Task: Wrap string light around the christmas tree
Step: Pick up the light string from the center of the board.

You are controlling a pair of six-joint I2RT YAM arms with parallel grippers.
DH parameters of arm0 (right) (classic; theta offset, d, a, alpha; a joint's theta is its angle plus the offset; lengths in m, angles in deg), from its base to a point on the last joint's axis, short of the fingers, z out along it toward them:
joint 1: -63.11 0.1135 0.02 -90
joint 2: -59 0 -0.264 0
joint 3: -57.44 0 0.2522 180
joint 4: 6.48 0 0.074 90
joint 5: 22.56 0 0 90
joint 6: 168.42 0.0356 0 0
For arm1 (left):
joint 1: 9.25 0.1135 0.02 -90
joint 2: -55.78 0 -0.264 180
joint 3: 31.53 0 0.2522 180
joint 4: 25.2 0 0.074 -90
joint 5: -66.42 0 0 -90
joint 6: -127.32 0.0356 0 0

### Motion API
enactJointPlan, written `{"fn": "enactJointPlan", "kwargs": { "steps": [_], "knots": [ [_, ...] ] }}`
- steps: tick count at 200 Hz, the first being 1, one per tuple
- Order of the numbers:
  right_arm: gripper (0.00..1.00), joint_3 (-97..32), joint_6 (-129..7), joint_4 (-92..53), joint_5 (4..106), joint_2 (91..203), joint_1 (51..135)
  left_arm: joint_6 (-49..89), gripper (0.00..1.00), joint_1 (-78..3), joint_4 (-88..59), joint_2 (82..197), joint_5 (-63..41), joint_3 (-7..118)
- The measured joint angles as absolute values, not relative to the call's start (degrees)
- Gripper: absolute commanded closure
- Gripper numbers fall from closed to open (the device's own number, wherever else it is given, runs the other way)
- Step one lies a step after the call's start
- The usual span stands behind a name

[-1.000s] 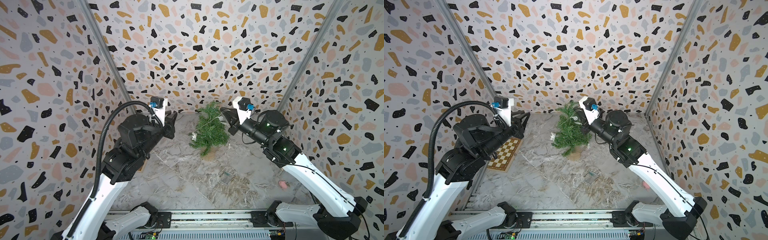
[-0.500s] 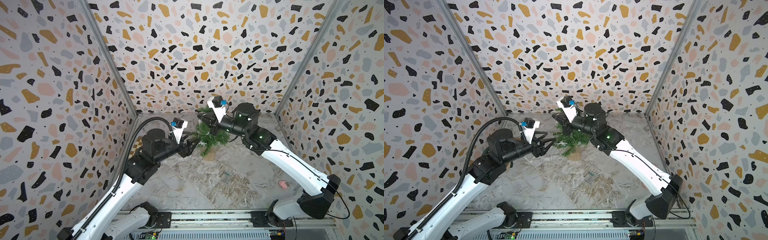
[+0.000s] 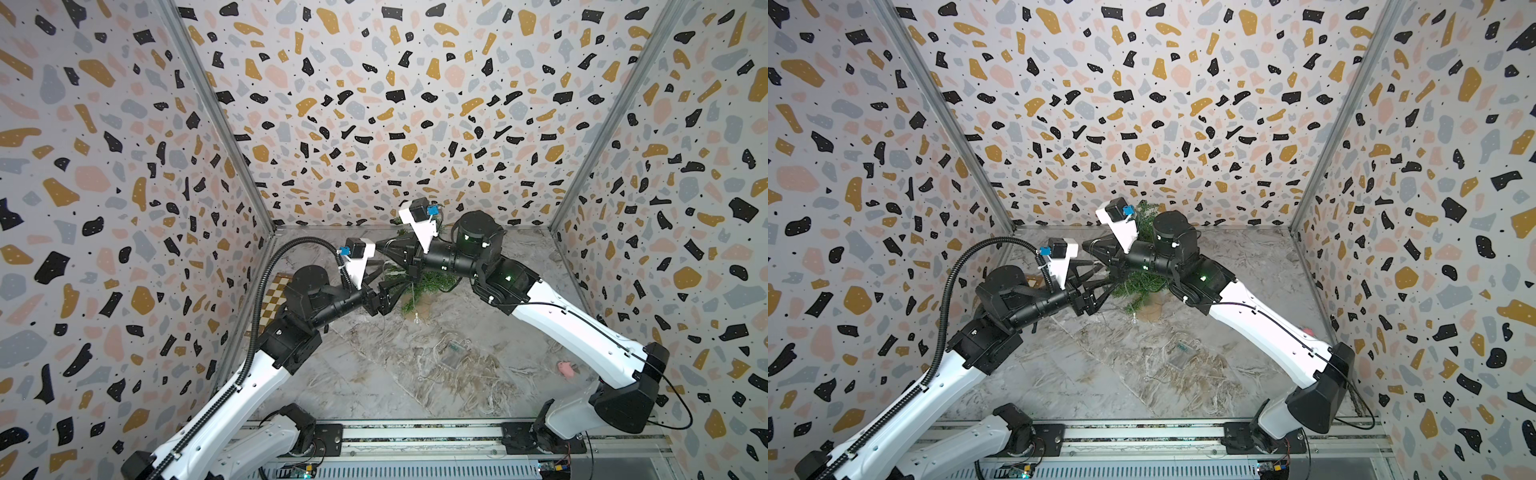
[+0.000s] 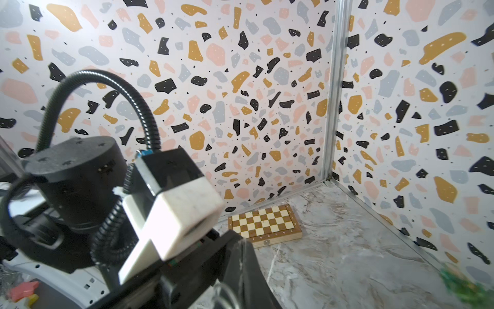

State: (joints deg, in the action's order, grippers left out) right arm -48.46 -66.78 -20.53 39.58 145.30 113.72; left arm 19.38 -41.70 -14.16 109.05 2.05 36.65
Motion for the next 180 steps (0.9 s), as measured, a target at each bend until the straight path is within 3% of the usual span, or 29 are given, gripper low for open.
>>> {"fn": "enactJointPlan", "kwargs": {
  "steps": [20,42,54,67,89,108,134,180],
  "knots": [
    [1.00,-48.46,-63.91,-18.85,38.16,146.51,114.12,17.00,0.33,-41.72,-18.47,110.15,3.95,35.71],
    [1.00,-48.48,-61.47,-17.67,37.49,147.45,114.23,14.97,0.73,-41.70,-22.44,111.26,5.67,35.01],
    [1.00,-48.48,-60.77,-17.54,37.42,147.67,114.12,14.79,0.86,-41.70,-23.08,111.48,5.54,34.96],
    [0.88,-48.40,-60.50,-17.47,37.49,147.64,114.14,15.08,1.00,-41.70,-23.12,111.09,4.60,34.77],
    [0.60,-47.19,-60.29,-16.99,37.90,146.86,113.59,16.06,1.00,-41.67,-22.09,109.51,2.27,34.44],
    [0.45,-45.38,-59.91,-17.12,37.86,145.50,111.78,17.26,1.00,-41.30,-20.39,107.94,-0.29,34.44],
    [0.34,-41.27,-60.50,-18.02,37.31,141.94,105.90,19.23,1.00,-40.36,-16.04,105.95,-2.35,35.07],
    [0.24,-27.43,-61.62,-19.42,34.69,129.31,93.44,23.69,1.00,-39.66,-6.66,106.23,-4.45,44.08]
  ]
}}
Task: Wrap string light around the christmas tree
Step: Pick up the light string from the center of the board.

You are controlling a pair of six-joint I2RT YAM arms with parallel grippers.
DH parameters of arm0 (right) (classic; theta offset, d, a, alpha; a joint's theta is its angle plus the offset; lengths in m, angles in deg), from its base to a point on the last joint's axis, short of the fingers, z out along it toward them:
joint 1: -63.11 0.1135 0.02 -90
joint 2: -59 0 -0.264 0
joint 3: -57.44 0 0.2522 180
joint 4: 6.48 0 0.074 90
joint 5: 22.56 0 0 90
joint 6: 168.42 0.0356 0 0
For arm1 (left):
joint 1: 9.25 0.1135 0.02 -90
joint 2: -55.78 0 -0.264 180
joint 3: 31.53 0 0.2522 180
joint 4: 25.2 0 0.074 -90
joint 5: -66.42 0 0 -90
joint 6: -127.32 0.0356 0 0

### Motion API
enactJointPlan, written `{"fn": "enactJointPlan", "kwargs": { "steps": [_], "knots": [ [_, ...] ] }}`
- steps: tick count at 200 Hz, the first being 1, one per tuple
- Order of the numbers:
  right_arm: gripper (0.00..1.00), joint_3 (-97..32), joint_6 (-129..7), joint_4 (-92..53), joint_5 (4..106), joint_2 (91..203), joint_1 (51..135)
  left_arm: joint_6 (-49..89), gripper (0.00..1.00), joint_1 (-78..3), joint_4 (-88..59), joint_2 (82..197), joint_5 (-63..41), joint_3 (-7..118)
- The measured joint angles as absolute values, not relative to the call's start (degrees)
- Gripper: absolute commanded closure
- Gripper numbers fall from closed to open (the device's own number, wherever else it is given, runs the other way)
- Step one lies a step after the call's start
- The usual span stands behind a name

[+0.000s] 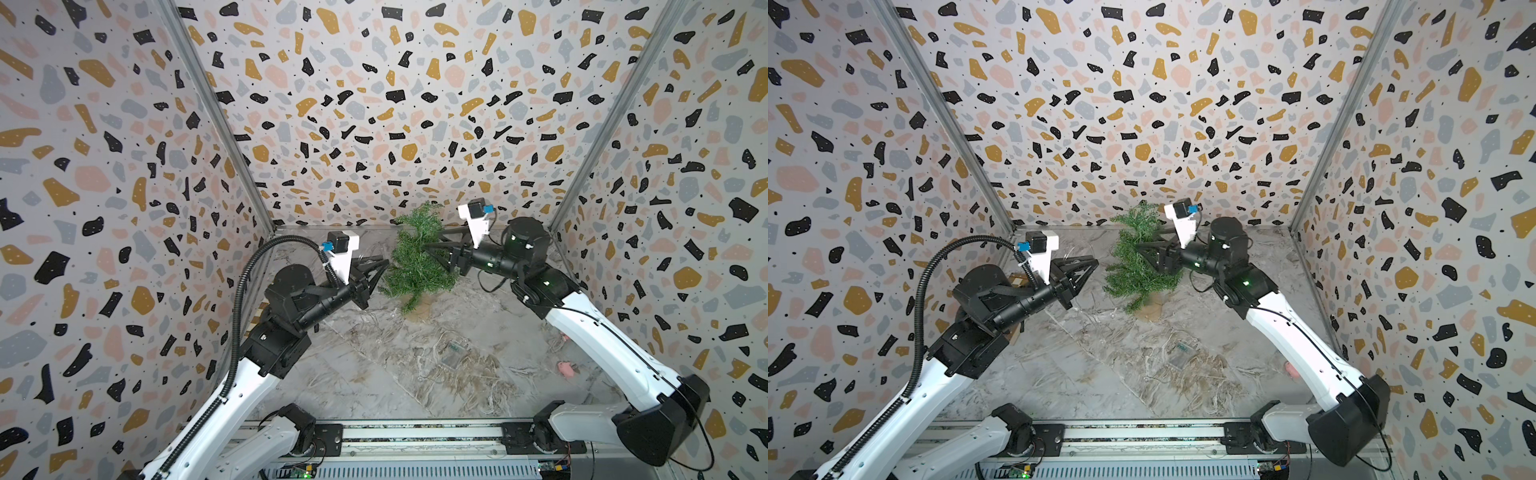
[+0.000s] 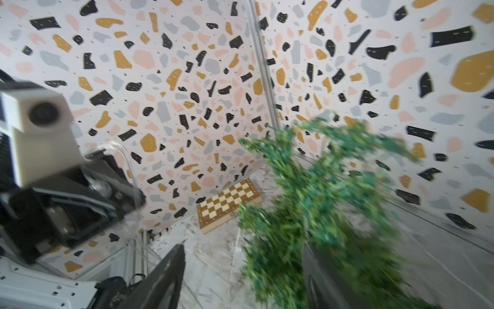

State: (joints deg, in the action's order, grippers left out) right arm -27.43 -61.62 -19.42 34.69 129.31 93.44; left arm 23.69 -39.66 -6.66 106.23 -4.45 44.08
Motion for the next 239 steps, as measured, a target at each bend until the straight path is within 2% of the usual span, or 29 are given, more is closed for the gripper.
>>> {"fn": "enactJointPlan", "kwargs": {
  "steps": [26,56,75,103,131,161,194,239],
  "knots": [
    [0.19,-19.33,-61.86,-19.07,32.76,121.68,89.07,26.03,1.00,-39.47,-3.52,107.17,-5.65,50.00],
    [0.19,-13.95,-65.29,-19.40,34.67,117.28,88.85,26.95,1.00,-39.31,-0.43,109.43,-4.97,54.83],
    [0.19,-7.68,-69.90,-19.42,40.65,115.36,92.76,27.32,1.00,-39.29,2.17,111.92,-3.75,58.09],
    [0.19,2.92,-75.41,-19.81,50.08,115.05,103.30,28.02,1.00,-39.29,6.10,115.33,-2.78,63.73],
    [0.20,6.66,-79.13,-18.13,58.23,118.62,111.12,28.80,1.00,-39.29,8.07,115.44,-2.41,66.46],
    [0.25,7.01,-81.81,-10.39,64.02,124.91,114.64,29.02,1.00,-39.29,8.77,115.02,-1.56,67.46],
    [0.28,7.01,-83.28,-0.25,66.95,133.72,116.56,28.98,1.00,-39.29,9.69,115.09,-1.21,67.83],
    [0.28,6.99,-83.30,11.47,67.43,141.65,122.12,28.87,1.00,-39.29,10.65,115.68,-0.05,70.06]
  ]
}}
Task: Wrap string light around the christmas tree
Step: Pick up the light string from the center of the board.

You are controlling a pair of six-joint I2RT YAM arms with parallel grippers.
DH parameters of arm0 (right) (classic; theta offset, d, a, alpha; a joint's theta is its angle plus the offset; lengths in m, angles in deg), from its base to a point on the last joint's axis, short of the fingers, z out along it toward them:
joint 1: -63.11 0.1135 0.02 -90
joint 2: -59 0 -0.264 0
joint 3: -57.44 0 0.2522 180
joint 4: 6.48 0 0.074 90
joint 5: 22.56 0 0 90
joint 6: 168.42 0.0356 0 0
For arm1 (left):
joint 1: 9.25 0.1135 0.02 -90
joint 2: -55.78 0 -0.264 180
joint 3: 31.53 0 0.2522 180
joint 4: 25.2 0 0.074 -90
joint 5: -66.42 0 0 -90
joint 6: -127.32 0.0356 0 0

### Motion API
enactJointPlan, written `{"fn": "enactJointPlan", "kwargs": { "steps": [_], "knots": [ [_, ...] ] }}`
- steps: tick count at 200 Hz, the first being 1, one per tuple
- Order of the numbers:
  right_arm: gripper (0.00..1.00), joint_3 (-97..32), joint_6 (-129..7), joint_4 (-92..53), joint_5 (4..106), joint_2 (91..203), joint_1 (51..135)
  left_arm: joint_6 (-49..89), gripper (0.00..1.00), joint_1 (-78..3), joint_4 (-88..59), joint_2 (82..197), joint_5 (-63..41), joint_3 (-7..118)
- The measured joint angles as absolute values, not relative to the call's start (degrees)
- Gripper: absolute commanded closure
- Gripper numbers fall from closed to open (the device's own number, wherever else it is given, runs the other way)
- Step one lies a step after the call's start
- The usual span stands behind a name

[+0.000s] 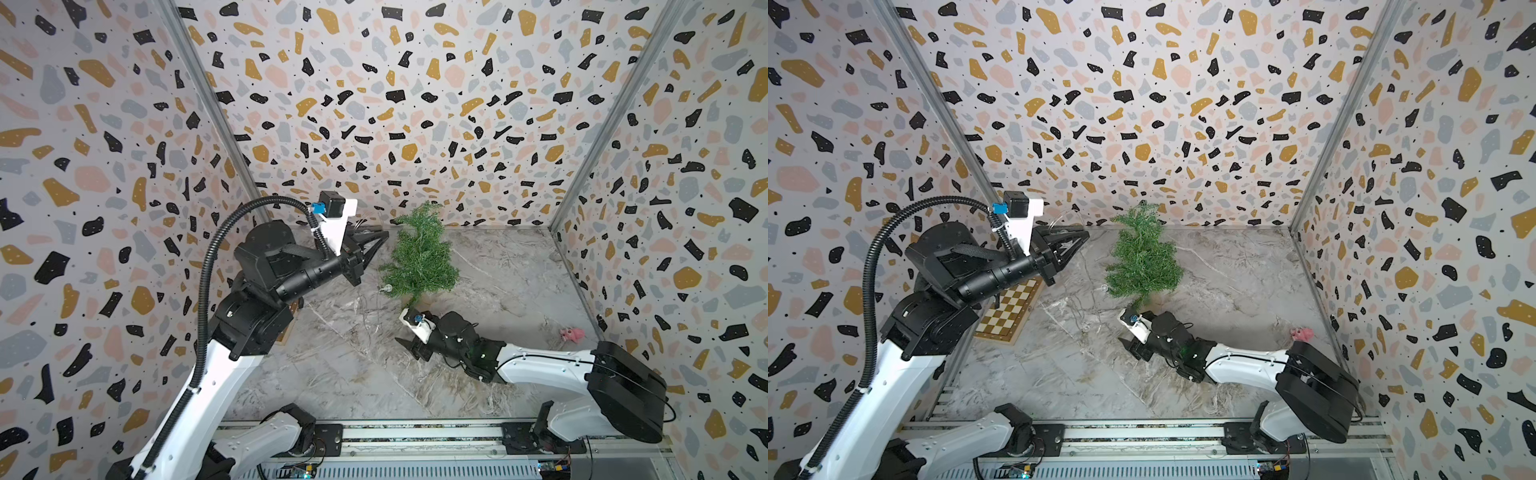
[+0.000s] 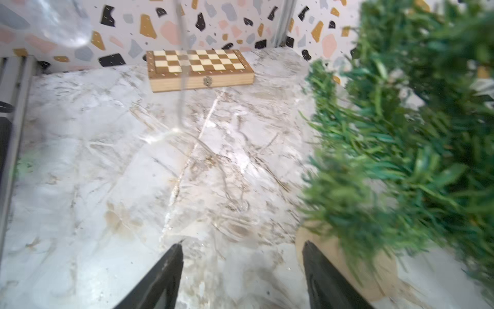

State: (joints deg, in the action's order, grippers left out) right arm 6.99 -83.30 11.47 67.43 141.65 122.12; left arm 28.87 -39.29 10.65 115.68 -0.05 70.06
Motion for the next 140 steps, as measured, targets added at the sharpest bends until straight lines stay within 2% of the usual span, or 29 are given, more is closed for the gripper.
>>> {"fn": "enactJointPlan", "kwargs": {
  "steps": [23,97,112,129,140],
  "knots": [
    [0.28,6.18,-83.19,15.47,67.89,144.34,123.56,28.87,1.00,-39.29,11.28,115.59,-0.01,71.09],
    [0.40,-4.73,-83.21,20.99,69.57,155.88,124.78,29.07,1.00,-39.29,13.42,114.61,0.54,73.02],
    [0.51,-6.19,-83.17,21.43,69.55,157.02,125.74,29.28,1.00,-39.29,13.88,114.50,0.54,73.58],
    [0.79,-7.00,-83.17,21.74,69.48,157.92,126.33,29.70,1.00,-39.29,14.32,114.39,0.34,74.15],
    [0.93,-7.04,-83.02,21.56,69.42,157.98,126.55,30.31,1.00,-39.29,14.65,114.28,-0.51,74.41]
  ]
}}
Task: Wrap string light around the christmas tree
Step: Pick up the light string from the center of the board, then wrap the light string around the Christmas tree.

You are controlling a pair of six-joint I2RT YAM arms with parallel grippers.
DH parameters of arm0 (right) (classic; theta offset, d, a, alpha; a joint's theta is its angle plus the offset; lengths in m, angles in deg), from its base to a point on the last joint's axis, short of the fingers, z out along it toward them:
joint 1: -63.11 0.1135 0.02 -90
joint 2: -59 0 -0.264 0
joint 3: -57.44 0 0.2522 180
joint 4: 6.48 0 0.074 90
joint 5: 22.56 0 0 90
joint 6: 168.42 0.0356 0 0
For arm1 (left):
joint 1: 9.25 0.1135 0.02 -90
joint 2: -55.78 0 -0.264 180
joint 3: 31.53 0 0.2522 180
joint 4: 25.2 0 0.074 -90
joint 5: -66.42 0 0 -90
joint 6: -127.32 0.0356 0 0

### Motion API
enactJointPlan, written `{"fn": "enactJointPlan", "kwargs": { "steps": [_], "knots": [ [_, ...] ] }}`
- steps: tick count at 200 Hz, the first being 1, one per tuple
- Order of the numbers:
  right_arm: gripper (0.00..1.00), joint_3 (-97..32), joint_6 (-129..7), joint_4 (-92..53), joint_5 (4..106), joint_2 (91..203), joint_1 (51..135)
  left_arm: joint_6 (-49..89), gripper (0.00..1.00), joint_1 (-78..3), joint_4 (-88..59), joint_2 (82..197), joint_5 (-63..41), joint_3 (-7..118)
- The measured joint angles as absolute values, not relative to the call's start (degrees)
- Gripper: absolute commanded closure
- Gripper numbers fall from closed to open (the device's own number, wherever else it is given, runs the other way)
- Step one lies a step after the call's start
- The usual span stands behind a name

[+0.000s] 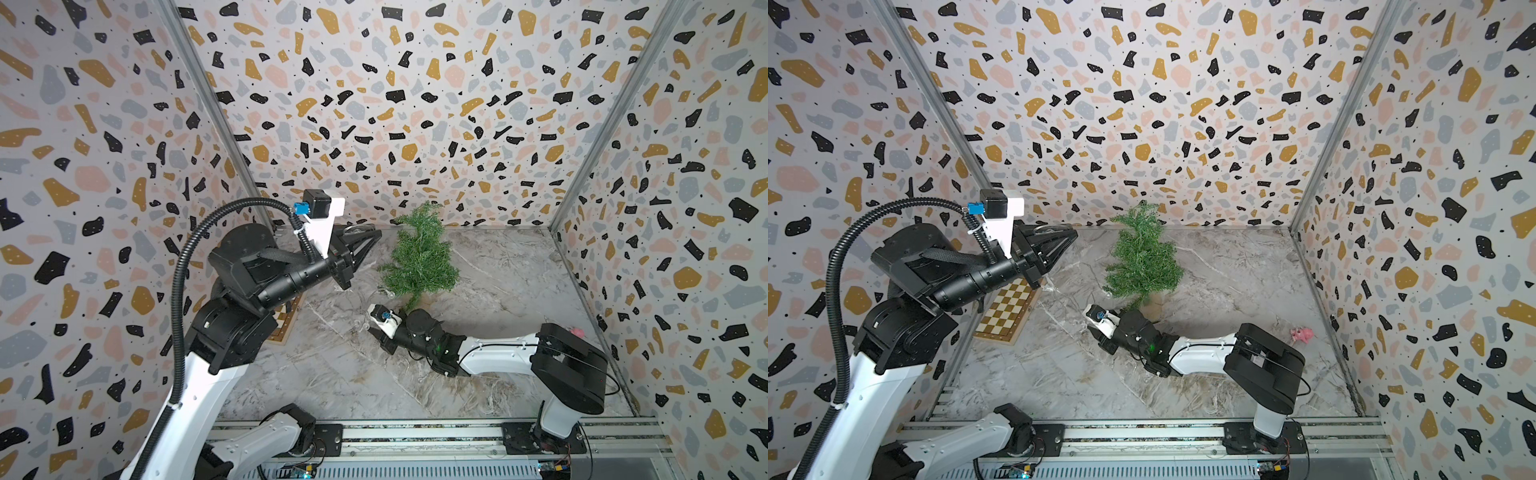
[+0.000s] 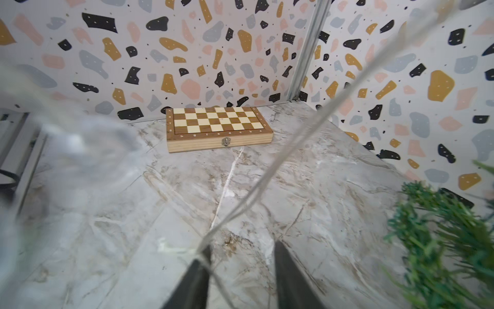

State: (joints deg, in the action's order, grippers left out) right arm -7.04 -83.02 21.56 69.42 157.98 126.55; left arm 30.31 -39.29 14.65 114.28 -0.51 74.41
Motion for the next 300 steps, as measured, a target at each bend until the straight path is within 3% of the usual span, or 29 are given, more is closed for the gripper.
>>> {"fn": "enactJointPlan", "kwargs": {
  "steps": [11,48,87,128,177,223,300],
  "knots": [
    [1.00,-7.17,-83.13,20.93,69.70,157.83,126.55,30.92,1.00,-39.31,15.13,114.21,-1.69,74.87],
    [1.00,-8.51,-85.77,13.85,70.40,152.91,124.56,35.38,1.00,-39.31,17.07,112.88,-13.10,75.53],
    [1.00,-11.46,-88.26,2.53,69.33,141.33,117.33,41.24,1.00,-39.27,16.46,111.26,-33.49,75.18],
    [1.00,-25.12,-91.06,-11.88,65.33,134.55,114.55,44.91,1.00,-39.07,11.91,109.99,-46.63,73.69],
    [1.00,-38.82,-96.00,-21.23,64.94,134.22,113.96,45.74,1.00,-39.03,9.69,112.14,-49.03,74.98],
    [1.00,-52.20,-98.91,-25.49,63.32,140.74,112.43,47.25,1.00,-38.88,9.34,115.41,-49.71,76.53],
    [1.00,-75.32,-100.17,-31.07,50.62,154.29,112.39,48.06,1.00,-35.58,8.55,116.94,-50.54,76.91]
  ]
}}
